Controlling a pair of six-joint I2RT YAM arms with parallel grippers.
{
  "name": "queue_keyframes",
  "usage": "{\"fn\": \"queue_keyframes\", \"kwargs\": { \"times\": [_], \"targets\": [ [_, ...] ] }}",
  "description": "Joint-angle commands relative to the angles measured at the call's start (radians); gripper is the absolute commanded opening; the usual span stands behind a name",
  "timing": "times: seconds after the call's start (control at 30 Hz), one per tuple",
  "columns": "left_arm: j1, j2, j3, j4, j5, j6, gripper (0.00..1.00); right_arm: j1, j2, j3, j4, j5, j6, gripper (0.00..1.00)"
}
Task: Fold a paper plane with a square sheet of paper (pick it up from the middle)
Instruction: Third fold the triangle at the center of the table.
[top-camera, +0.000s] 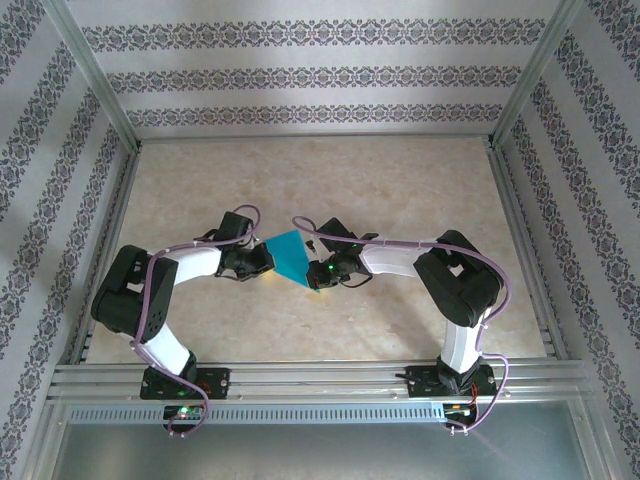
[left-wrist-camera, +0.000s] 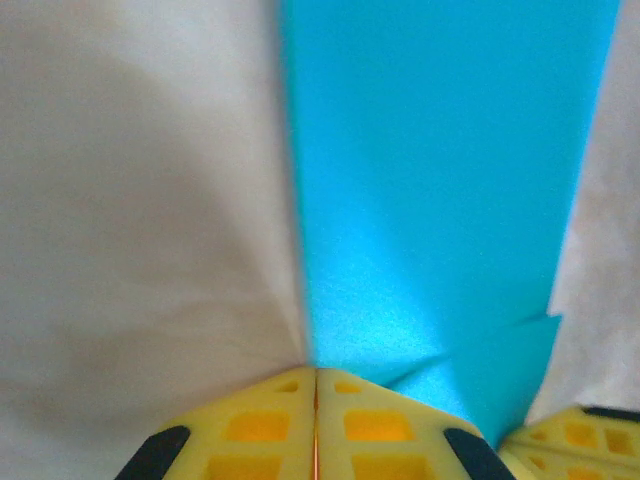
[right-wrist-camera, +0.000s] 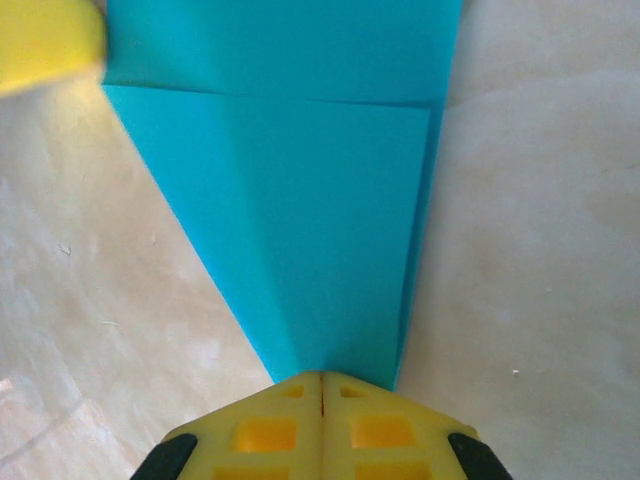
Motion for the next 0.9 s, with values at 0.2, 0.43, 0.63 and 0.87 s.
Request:
{"fn": "queue_keyframes", "kwargs": {
  "times": [0.2,0.43,0.63,0.87],
  "targets": [
    [-0.058,-0.202,0.001,0.003,-0.034,-0.040,0.08,-0.022,0.045,-0.056,-0.156,0.063,0.012,0.06],
    [-0.170,-0.120,-0.048,0.211,0.027,-0.202,0.08,-0.024,0.054,-0.059,-0.135,0.041,0.043,0.06],
    [-0.209,0.006,-0.030,0.263,0.034,-0.220,0.08,-0.028,0.050,-0.064,-0.134,0.040,0.047,0.07],
    [-0.186,0.027,-0.060,0.214,-0.028,-0.164,0.07,-0.032,0.040,-0.077,-0.133,0.039,0.044,0.07]
  ]
}}
